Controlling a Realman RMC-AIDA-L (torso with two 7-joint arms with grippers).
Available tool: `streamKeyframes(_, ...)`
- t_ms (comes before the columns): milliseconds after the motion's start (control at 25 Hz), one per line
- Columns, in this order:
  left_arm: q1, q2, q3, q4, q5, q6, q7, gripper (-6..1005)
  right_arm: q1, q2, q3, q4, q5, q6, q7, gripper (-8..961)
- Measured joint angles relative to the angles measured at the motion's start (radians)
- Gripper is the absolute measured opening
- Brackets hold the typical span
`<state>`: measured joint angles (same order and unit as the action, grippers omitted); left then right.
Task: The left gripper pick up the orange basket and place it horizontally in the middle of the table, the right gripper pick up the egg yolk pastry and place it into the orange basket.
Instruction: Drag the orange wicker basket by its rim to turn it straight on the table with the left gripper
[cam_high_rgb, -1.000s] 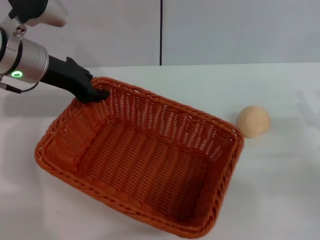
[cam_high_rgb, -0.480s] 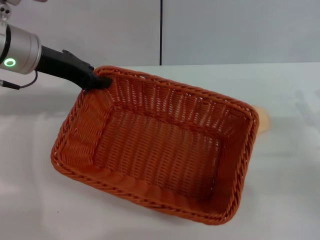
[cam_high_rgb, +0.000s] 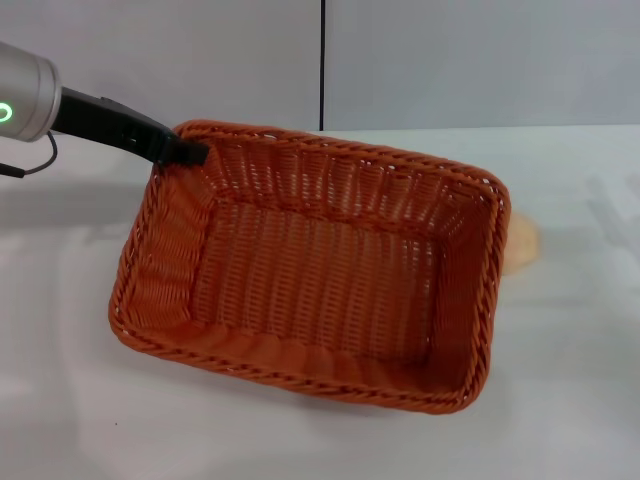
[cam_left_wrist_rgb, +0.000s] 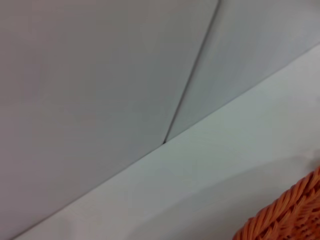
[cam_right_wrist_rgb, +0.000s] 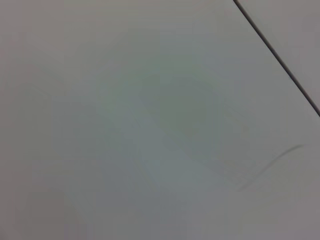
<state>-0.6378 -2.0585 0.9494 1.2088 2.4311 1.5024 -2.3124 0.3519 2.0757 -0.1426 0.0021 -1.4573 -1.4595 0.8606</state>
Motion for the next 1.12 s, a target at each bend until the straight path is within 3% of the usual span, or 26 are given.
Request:
streamKeyframes(480,0.098,0.002,-0.057,0.070,-0.007,0.070,-0.109,214,-0.005,-0.002,0.005,-0.006,0.004,0.019,0.000,656)
streamKeyframes(760,0.157,0.001,-0.057,0.079,-0.078,0.120,-0.113,202,0.006,-0.002,0.002,-0.007,0.004,0.027,0.000,654)
streamKeyframes(1120,0.163,0.002,-0.058,0.071,-0.109,0.155,-0.112,195,0.014,-0.002,0.000,-0.007,0.001,0.031,0.000,651)
